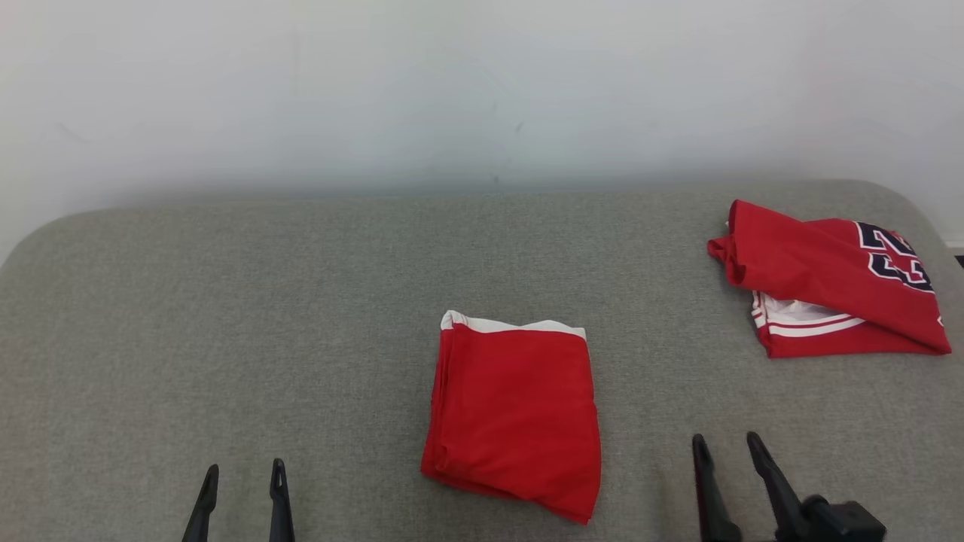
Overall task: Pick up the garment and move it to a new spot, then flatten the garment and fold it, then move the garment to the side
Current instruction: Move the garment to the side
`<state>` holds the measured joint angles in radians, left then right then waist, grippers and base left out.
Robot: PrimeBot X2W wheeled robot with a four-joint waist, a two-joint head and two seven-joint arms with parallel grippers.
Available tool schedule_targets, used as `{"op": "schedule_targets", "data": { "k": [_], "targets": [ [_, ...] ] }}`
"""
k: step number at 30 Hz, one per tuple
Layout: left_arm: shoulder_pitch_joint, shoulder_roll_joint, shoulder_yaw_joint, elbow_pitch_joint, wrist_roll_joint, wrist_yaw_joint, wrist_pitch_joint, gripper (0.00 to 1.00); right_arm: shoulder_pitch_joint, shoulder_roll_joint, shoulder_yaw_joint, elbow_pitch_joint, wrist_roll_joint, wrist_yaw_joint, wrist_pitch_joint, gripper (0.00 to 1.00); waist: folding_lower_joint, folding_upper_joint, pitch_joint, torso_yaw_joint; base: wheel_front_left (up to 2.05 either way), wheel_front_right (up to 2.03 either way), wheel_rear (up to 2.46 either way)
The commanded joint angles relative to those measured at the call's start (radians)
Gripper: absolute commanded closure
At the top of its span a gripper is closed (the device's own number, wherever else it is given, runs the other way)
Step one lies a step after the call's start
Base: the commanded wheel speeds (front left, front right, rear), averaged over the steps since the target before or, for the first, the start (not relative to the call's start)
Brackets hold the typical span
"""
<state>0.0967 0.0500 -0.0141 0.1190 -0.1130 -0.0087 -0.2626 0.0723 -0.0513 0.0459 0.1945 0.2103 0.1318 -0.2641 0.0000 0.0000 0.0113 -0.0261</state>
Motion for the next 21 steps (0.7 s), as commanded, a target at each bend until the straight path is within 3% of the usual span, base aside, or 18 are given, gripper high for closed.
{"op": "schedule_targets", "data": {
  "k": [1, 6, 14, 21],
  "targets": [
    [-0.013, 0.001, -0.002, -0.002, -0.001, 0.001, -0.003, 0.0, -0.036, 0.002, 0.018, 0.02, -0.002, -0.002, 0.0, 0.0, 0.0, 0.0, 0.009, 0.013, 0.0, 0.0, 0.0],
    [-0.025, 0.001, -0.013, 0.002, -0.003, -0.003, -0.003, 0.0, -0.123, 0.001, 0.047, 0.104, 0.0, -0.002, 0.0, 0.0, 0.0, 0.0, 0.027, 0.041, 0.0, 0.0, 0.0],
    [-0.068, 0.001, -0.064, 0.009, 0.002, -0.005, -0.003, 0.0, -0.383, 0.001, 0.073, 0.396, 0.042, -0.002, 0.001, 0.0, 0.0, 0.0, 0.089, 0.118, 0.0, 0.0, 0.0],
    [-0.086, 0.001, -0.09, 0.018, 0.002, -0.003, -0.003, 0.0, -0.512, 0.0, 0.11, 0.67, 0.107, -0.002, 0.001, 0.0, 0.0, 0.0, 0.111, 0.17, 0.0, 0.0, 0.0]
  ]
}}
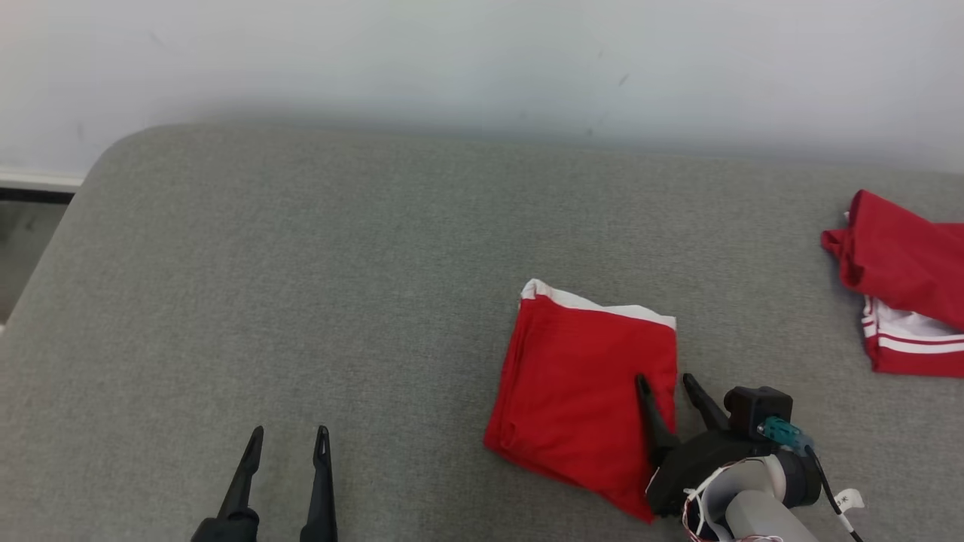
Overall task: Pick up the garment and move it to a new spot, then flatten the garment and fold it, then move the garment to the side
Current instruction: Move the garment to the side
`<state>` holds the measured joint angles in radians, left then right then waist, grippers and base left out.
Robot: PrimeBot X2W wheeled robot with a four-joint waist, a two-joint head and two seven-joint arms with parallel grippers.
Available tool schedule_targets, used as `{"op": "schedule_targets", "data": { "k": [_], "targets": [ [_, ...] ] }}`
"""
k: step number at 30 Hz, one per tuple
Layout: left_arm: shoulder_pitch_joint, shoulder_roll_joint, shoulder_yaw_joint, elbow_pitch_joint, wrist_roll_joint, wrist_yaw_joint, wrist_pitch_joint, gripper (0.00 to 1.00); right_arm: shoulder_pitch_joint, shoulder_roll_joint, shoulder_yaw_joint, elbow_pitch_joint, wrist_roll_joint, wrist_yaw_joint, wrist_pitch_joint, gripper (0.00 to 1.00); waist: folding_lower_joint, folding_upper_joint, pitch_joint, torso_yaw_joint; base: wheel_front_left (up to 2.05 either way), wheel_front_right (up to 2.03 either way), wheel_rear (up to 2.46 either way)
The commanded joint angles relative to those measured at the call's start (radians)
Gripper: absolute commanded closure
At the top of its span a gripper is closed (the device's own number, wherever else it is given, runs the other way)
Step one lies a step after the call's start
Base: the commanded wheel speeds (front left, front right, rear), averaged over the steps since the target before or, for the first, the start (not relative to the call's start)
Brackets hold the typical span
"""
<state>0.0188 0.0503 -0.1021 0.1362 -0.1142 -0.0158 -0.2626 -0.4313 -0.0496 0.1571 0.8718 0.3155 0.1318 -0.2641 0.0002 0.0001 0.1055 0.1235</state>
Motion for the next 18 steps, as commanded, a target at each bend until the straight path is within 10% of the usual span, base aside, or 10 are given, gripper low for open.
{"op": "schedule_targets", "data": {
  "k": [1, 7, 9, 10, 18],
  "targets": [
    [-0.009, 0.0, -0.004, 0.001, 0.001, 0.006, -0.003, 0.0, -0.014, -0.001, 0.009, 0.019, 0.013, -0.002, 0.001, 0.0, -0.0002, -0.0001, 0.017, 0.023, 0.0, 0.0, 0.0],
    [-0.002, 0.0, -0.003, 0.004, -0.008, 0.013, -0.003, 0.0, -0.013, 0.002, 0.128, 0.135, 0.127, -0.002, 0.005, 0.0, -0.0002, -0.0001, 0.01, 0.021, 0.0, 0.0, 0.0],
    [0.002, 0.0, -0.002, 0.006, -0.009, 0.012, -0.003, 0.0, -0.011, 0.005, 0.181, 0.151, 0.174, 0.0, 0.006, 0.87, -0.0002, -0.0001, 0.006, 0.017, 0.0, 0.0, 0.0],
    [0.002, 0.0, -0.003, 0.007, -0.01, 0.012, -0.003, 0.0, -0.017, 0.004, 0.195, 0.151, 0.192, 0.0, 0.006, 1.0, -0.0002, -0.0001, 0.004, 0.015, 0.0, 0.0, 0.0],
    [0.019, 0.0, 0.02, -0.001, -0.019, 0.015, -0.003, 0.0, -0.07, -0.044, 0.167, 0.06, 0.1, -0.001, 0.001, 1.0, -0.0002, -0.0001, -0.009, -0.032, 0.0, 0.0, 0.0]
  ]
}}
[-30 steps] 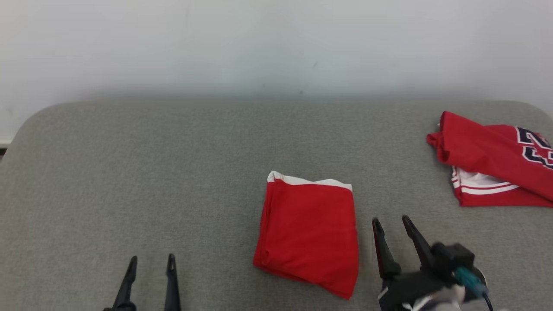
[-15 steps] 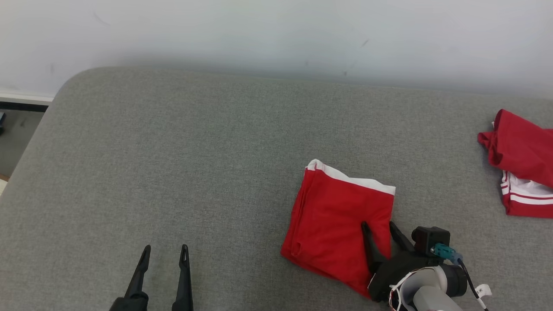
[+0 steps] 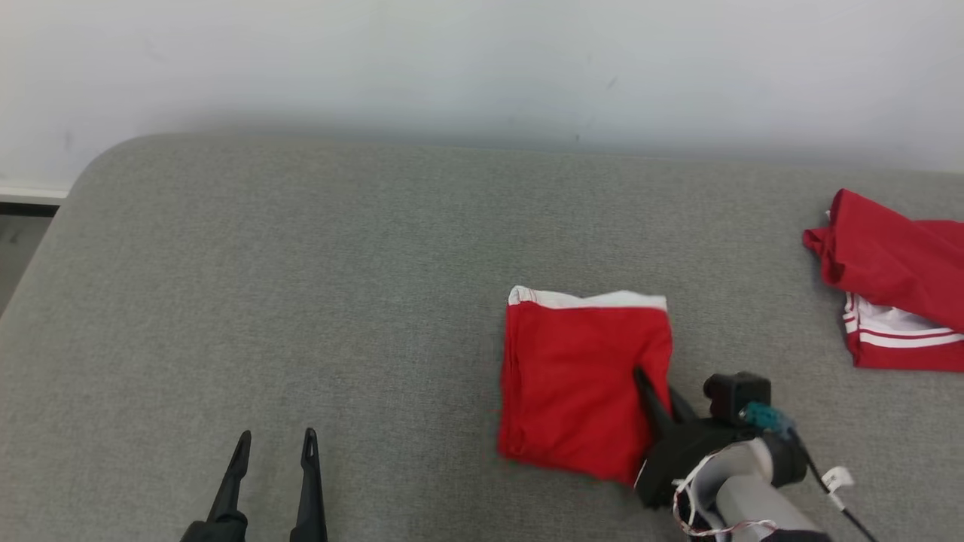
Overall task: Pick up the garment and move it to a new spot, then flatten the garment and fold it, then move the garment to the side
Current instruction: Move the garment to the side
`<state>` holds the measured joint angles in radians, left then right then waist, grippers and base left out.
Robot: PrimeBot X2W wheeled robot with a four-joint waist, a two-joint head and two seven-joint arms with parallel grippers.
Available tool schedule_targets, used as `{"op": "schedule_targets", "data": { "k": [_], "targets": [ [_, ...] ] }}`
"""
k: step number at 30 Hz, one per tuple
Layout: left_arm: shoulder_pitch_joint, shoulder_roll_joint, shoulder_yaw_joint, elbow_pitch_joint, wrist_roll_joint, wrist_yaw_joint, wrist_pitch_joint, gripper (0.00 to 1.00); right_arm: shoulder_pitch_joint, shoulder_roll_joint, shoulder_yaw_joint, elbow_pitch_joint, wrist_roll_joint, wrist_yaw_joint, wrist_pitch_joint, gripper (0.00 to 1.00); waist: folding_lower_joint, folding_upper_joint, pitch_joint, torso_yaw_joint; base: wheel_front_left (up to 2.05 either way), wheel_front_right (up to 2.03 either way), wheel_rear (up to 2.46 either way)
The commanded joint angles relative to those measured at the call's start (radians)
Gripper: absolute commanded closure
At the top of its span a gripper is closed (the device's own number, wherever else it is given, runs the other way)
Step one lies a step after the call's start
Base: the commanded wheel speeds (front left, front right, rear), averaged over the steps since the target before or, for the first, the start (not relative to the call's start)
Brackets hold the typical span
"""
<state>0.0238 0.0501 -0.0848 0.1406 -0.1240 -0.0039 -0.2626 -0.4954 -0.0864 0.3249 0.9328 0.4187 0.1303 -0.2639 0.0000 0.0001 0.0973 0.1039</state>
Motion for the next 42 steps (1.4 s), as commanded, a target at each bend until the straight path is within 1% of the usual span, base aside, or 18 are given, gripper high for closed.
{"op": "schedule_targets", "data": {
  "k": [1, 4, 6, 9, 10, 12, 17, 26, 28, 33, 42],
  "targets": [
    [0.013, 0.001, 0.004, -0.006, -0.012, 0.004, -0.003, 0.0, -0.012, -0.019, -0.005, -0.017, -0.024, 0.001, 0.0, 1.0, 0.0, -0.0001, 0.001, -0.018, 0.0, 0.0, 0.0],
    [0.009, 0.001, 0.003, -0.007, -0.02, 0.005, -0.003, 0.0, -0.03, -0.06, -0.002, -0.061, -0.074, 0.001, 0.0, 1.0, 0.0, -0.0001, 0.006, -0.039, 0.0, 0.0, 0.0],
    [0.005, 0.001, 0.005, -0.006, -0.023, 0.003, -0.003, 0.0, -0.047, -0.095, 0.017, -0.092, -0.109, 0.001, 0.0, 1.0, 0.0, -0.0001, 0.012, -0.057, 0.0, 0.0, 0.0],
    [-0.008, 0.001, 0.008, -0.005, -0.022, 0.002, -0.003, 0.0, -0.082, -0.149, 0.041, -0.103, -0.133, 0.001, 0.0, 1.0, 0.0, -0.0001, 0.026, -0.082, 0.0, 0.0, 0.0],
    [-0.008, 0.001, 0.008, -0.005, -0.022, 0.002, -0.003, 0.0, -0.082, -0.149, 0.041, -0.103, -0.133, 0.001, 0.0, 1.0, 0.0, -0.0001, 0.026, -0.082, 0.0, 0.0, 0.0],
    [-0.022, 0.001, 0.012, -0.004, -0.018, -0.005, -0.003, 0.0, -0.117, -0.185, 0.059, -0.093, -0.136, 0.001, 0.0, 1.0, 0.0, -0.0001, 0.035, -0.096, 0.0, 0.0, 0.0],
    [-0.048, 0.001, 0.015, -0.007, 0.002, -0.013, -0.003, 0.0, -0.221, -0.27, 0.126, -0.038, -0.109, 0.001, 0.001, 1.0, 0.0, -0.0001, 0.073, -0.122, 0.0, 0.0, 0.0],
    [-0.096, 0.001, 0.026, -0.015, 0.039, -0.036, -0.003, 0.0, -0.386, -0.402, 0.289, 0.084, -0.034, 0.001, 0.006, 1.0, 0.0, -0.0001, 0.142, -0.125, 0.0, 0.0, 0.0],
    [-0.101, 0.001, 0.032, -0.017, 0.046, -0.04, -0.003, 0.0, -0.421, -0.42, 0.327, 0.097, -0.017, 0.001, 0.009, 1.0, 0.0, -0.0001, 0.157, -0.124, 0.0, 0.0, 0.0],
    [-0.127, 0.001, 0.033, -0.031, 0.064, -0.05, -0.003, 0.0, -0.517, -0.494, 0.402, 0.134, 0.02, 0.001, 0.014, 1.0, 0.0, -0.0001, 0.199, -0.117, 0.0, 0.0, 0.0],
    [-0.145, 0.001, 0.024, -0.059, 0.082, -0.046, -0.003, 0.0, -0.647, -0.6, 0.54, 0.156, 0.066, 0.001, 0.04, 1.0, 0.0, -0.0001, 0.252, -0.124, 0.0, 0.0, 0.0]
  ]
}}
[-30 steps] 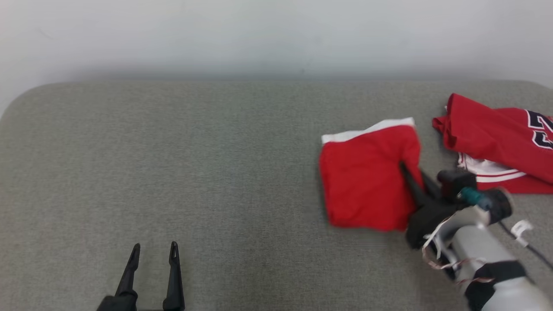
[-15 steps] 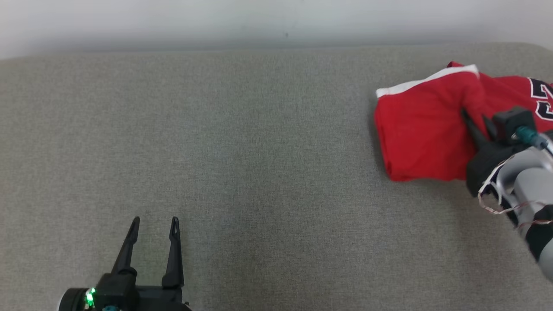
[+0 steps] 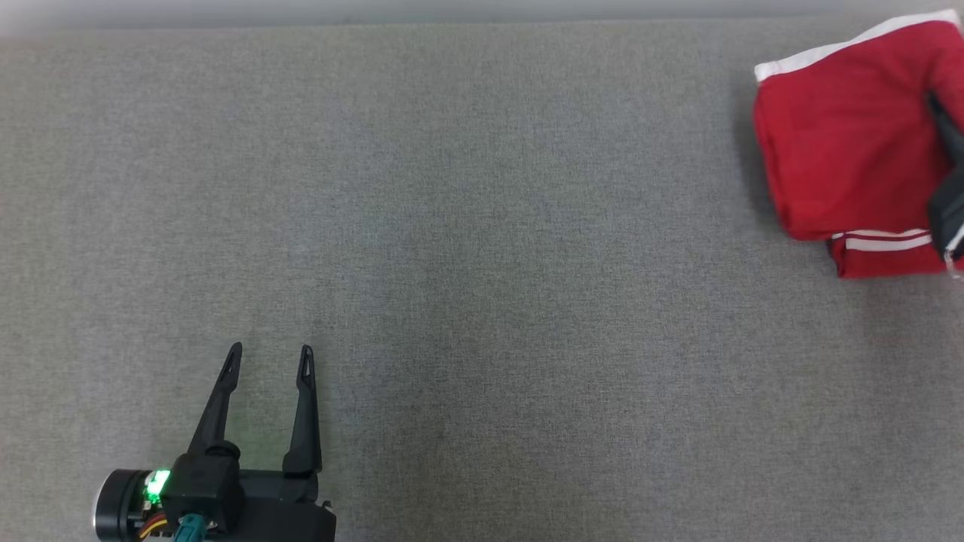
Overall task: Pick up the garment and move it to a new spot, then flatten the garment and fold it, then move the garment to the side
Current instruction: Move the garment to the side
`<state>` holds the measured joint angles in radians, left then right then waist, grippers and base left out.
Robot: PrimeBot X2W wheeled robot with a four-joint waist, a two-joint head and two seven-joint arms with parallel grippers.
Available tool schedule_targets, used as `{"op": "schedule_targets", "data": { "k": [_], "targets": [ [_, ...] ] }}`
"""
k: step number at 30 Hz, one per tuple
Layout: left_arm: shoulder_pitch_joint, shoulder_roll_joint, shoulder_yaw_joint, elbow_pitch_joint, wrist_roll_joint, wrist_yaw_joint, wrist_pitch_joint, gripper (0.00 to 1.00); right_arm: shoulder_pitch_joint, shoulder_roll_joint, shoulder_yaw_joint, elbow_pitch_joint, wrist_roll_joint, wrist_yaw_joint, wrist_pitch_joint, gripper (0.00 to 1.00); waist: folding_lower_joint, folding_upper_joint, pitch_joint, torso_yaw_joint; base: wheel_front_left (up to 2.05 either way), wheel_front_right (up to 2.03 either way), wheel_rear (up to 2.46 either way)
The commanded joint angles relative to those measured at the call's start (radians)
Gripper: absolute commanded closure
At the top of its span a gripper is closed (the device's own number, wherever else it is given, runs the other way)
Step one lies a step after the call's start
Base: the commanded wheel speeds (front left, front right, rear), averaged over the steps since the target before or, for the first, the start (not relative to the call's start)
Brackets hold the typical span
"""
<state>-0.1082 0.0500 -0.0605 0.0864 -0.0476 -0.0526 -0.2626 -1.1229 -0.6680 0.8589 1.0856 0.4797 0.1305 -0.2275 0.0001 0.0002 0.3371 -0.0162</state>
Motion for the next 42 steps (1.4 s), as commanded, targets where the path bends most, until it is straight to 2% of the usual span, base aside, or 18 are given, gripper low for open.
{"op": "schedule_targets", "data": {
  "k": [1, 11, 16, 20, 21, 22, 29, 35, 38, 42],
  "targets": [
    [-0.017, 0.001, 0.0, -0.007, 0.008, 0.002, -0.003, 0.0, -0.031, -0.029, 0.019, 0.006, 0.01, 0.001, 0.005, 1.0, -0.0001, -0.0002, 0.018, -0.004, 0.0, 0.0, 0.0],
    [-0.035, 0.004, 0.016, -0.038, 0.028, -0.007, -0.003, 0.0, -0.084, -0.137, 0.122, 0.037, 0.058, 0.001, 0.008, 1.0, -0.0001, -0.0002, 0.052, -0.001, 0.0, 0.0, 0.0],
    [-0.028, 0.004, 0.02, -0.049, 0.034, -0.006, -0.003, 0.0, -0.086, -0.154, 0.149, 0.047, 0.081, 0.001, 0.009, 1.0, -0.0001, -0.0002, 0.056, -0.005, 0.0, 0.0, 0.0],
    [-0.031, 0.005, 0.025, -0.049, 0.035, -0.008, -0.003, 0.0, -0.095, -0.143, 0.169, 0.069, 0.094, 0.001, 0.024, 1.0, -0.0001, -0.0002, 0.056, -0.009, 0.0, 0.0, 0.0],
    [-0.032, 0.005, 0.024, -0.049, 0.036, -0.007, -0.003, 0.0, -0.101, -0.14, 0.173, 0.078, 0.093, 0.001, 0.023, 0.64, -0.0001, -0.0002, 0.057, -0.01, 0.0, 0.0, 0.0],
    [-0.031, 0.005, 0.024, -0.05, 0.036, -0.005, -0.003, 0.0, -0.106, -0.138, 0.176, 0.085, 0.091, 0.001, 0.022, 0.0, -0.0001, -0.0002, 0.056, -0.011, 0.0, 0.0, 0.0],
    [-0.013, 0.003, 0.024, -0.045, 0.026, 0.007, -0.003, 0.0, -0.136, -0.118, 0.167, 0.148, 0.078, 0.001, -0.003, 0.0, -0.0001, -0.0002, 0.029, -0.02, 0.0, 0.0, 0.0],
    [0.016, 0.002, 0.048, -0.028, 0.002, 0.011, -0.003, 0.0, -0.141, -0.075, 0.081, 0.164, 0.105, 0.001, -0.037, 0.0, -0.0001, -0.0002, -0.035, -0.04, 0.0, 0.0, 0.0],
    [0.035, 0.002, 0.062, -0.02, -0.004, 0.01, -0.003, 0.0, -0.122, -0.055, 0.001, 0.088, 0.094, 0.001, -0.038, 0.0, -0.0001, -0.0002, -0.076, -0.052, 0.0, 0.0, 0.0],
    [0.077, 0.001, 0.063, -0.024, -0.014, 0.022, -0.003, 0.0, 0.002, -0.027, -0.208, -0.058, 0.081, 0.001, -0.037, 0.0, -0.0001, -0.0002, -0.139, -0.06, 0.0, 0.0, 0.0]
  ]
}}
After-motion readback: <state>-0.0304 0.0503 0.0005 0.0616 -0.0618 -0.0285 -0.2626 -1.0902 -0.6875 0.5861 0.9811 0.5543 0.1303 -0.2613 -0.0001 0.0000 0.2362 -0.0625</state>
